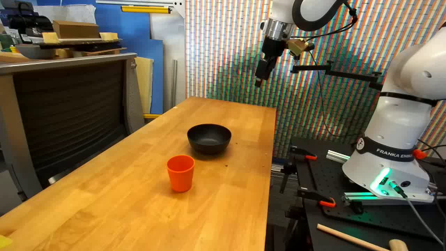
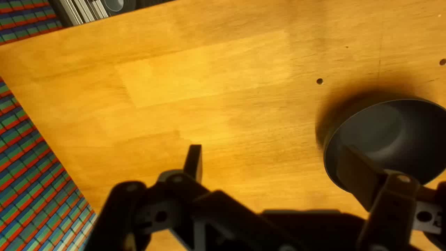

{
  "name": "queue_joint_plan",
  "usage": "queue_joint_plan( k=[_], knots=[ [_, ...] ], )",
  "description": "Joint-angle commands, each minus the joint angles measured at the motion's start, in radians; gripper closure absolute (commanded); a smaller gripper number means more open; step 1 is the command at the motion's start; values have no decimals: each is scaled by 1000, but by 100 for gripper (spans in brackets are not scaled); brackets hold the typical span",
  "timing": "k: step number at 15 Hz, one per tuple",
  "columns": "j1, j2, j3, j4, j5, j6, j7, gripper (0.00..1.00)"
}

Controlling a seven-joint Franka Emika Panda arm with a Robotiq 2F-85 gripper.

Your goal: Put the orange cup inside the black bowl

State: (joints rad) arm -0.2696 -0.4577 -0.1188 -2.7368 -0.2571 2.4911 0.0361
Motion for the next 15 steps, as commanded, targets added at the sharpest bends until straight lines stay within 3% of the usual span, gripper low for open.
queue_joint_plan(
  k=[1, 3, 5, 7, 11, 14, 15],
  knots=[
    [-1, -1, 1, 5, 2, -3, -1, 0],
    [-1, -2, 1, 8, 2, -3, -1, 0],
    [-28, 50, 36, 4, -23, 40, 98, 0],
    [-43, 140, 101, -2, -60, 112, 248, 0],
    [1, 328, 258, 49, -143, 201, 540, 0],
    [68, 444, 323, 138, -286, 224, 745, 0],
    [53, 475, 377, 175, -342, 225, 809, 0]
  ],
)
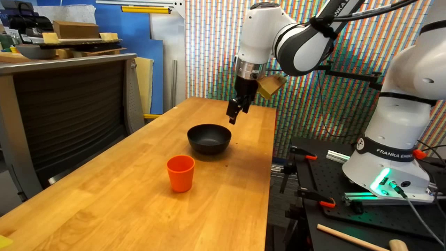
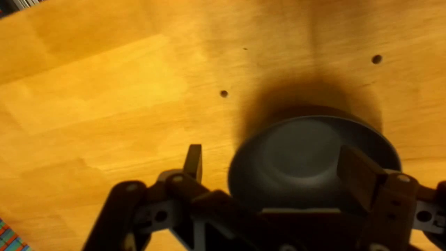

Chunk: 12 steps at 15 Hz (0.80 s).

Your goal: Put the orange cup inside the black bowl

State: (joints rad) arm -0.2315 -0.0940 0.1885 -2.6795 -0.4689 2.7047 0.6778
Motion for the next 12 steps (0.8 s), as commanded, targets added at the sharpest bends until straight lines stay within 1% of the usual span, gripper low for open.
queue_joint_plan(
  k=[1, 4, 9, 12],
  knots=[
    [37, 140, 80, 158, -181, 2, 220, 0],
    [83, 239, 107, 262, -301, -22, 331, 0],
    [168, 395, 99, 376, -386, -65, 447, 0],
    [230, 457, 102, 437, -423, -75, 491, 0]
  ],
)
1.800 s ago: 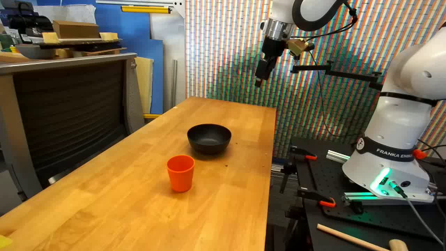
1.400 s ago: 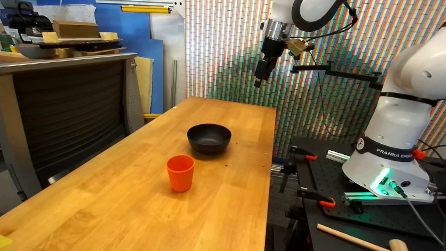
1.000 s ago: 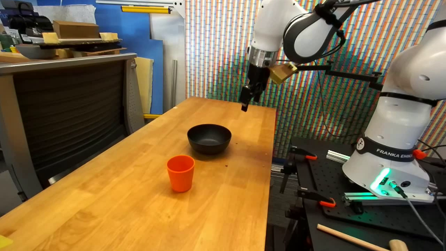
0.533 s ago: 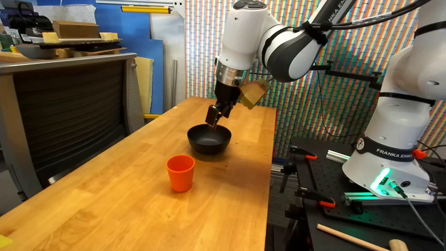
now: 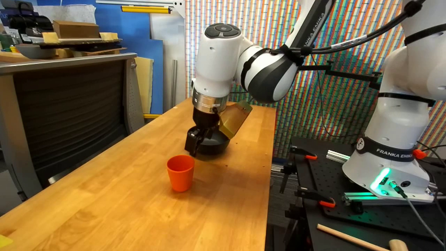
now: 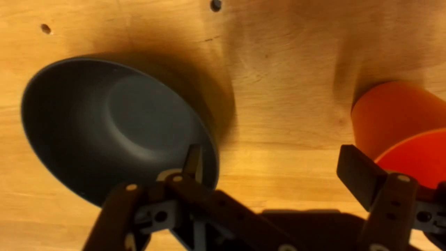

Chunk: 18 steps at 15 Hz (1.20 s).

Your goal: Put the orange cup inside the black bowl

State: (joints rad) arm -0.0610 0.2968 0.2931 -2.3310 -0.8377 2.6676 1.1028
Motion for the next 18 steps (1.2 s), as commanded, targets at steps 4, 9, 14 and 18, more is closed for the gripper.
queue_joint_plan(
  k=[4, 9, 14, 18],
  knots=[
    [146, 108, -14, 164, -125, -68, 115, 0],
    [278, 97, -109, 229, -137, -101, 117, 0],
    [354, 101, -176, 281, -142, -108, 119, 0],
    [365, 109, -187, 290, -118, -115, 99, 0]
  ],
)
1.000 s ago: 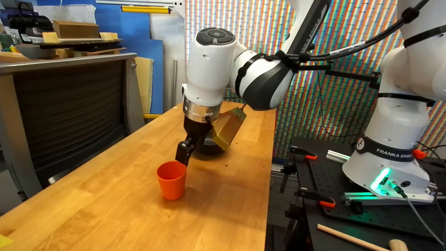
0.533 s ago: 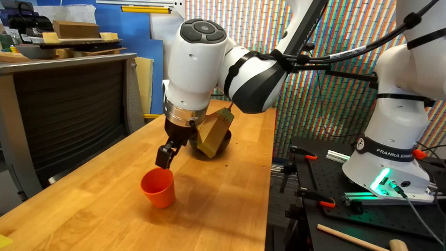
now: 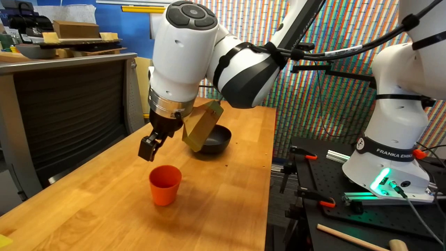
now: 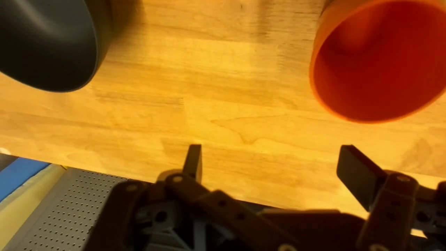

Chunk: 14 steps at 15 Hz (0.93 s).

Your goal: Put the orange cup inside the black bowl

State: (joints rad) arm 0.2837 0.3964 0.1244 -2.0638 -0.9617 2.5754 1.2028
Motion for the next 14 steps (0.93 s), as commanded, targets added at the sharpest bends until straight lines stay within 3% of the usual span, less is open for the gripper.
queue_joint_plan(
  k=[1, 8, 9, 10, 14],
  knots=[
    [16, 20, -18, 21, 17, -24, -10, 0],
    [-4, 148, -10, 16, 204, -33, -129, 0],
    [-4, 174, -16, 17, 225, -12, -147, 25],
    [-4, 192, -15, 15, 258, -11, -178, 28],
    [6, 195, -18, 25, 395, -10, -290, 57]
  ],
)
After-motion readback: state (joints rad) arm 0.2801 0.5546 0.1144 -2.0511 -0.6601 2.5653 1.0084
